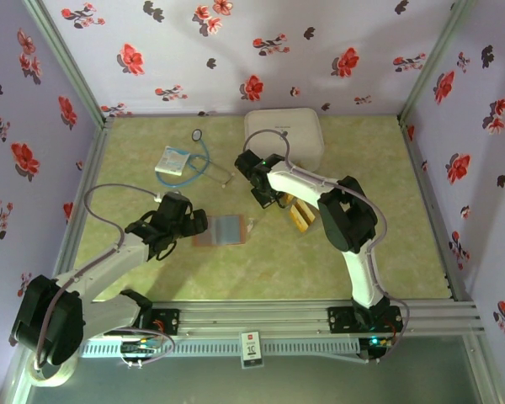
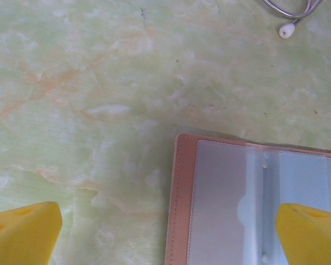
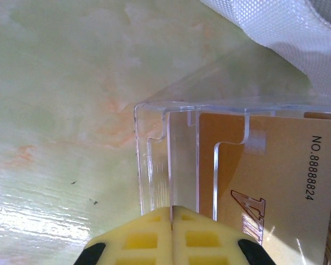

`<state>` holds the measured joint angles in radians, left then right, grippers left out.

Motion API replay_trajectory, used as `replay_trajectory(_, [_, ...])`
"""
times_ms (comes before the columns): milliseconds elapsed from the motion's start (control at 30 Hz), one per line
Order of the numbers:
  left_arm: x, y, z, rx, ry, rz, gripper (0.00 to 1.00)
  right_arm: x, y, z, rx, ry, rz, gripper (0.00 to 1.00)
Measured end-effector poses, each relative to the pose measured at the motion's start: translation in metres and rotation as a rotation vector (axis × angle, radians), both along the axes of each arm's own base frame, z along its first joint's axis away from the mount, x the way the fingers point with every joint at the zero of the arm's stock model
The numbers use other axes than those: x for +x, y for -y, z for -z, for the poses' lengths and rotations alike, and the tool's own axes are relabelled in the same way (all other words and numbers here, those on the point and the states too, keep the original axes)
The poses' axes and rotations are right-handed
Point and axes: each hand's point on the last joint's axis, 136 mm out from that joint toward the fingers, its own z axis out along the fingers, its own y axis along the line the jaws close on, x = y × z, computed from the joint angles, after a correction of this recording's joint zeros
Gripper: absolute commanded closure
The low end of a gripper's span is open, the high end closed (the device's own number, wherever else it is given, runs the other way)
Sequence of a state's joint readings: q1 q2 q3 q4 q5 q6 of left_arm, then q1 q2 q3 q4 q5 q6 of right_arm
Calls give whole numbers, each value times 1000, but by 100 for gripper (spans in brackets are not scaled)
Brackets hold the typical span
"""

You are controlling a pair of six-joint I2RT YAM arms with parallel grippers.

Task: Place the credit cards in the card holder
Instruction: Pick up the credit card from the storage box.

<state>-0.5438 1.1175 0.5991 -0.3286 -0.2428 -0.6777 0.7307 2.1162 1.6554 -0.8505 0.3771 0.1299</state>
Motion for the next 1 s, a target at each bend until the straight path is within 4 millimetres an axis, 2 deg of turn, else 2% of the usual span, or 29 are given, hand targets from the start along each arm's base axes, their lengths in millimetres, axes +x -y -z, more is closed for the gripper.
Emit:
replay_trajectory(300, [-1, 1, 0, -6, -5, 7, 0, 0, -1, -2, 10, -12, -17, 100])
replay_trajectory(433, [-1, 2, 1, -5, -6, 9, 0, -2, -3, -12, 35, -10, -27, 100])
replay_trajectory(767, [-1, 3, 1, 3, -27, 15, 0, -7, -14, -67, 171, 52, -44, 100])
replay_trajectory(1000, [2, 5, -2, 11, -38, 16, 0, -17, -32, -109, 378, 90, -37, 100])
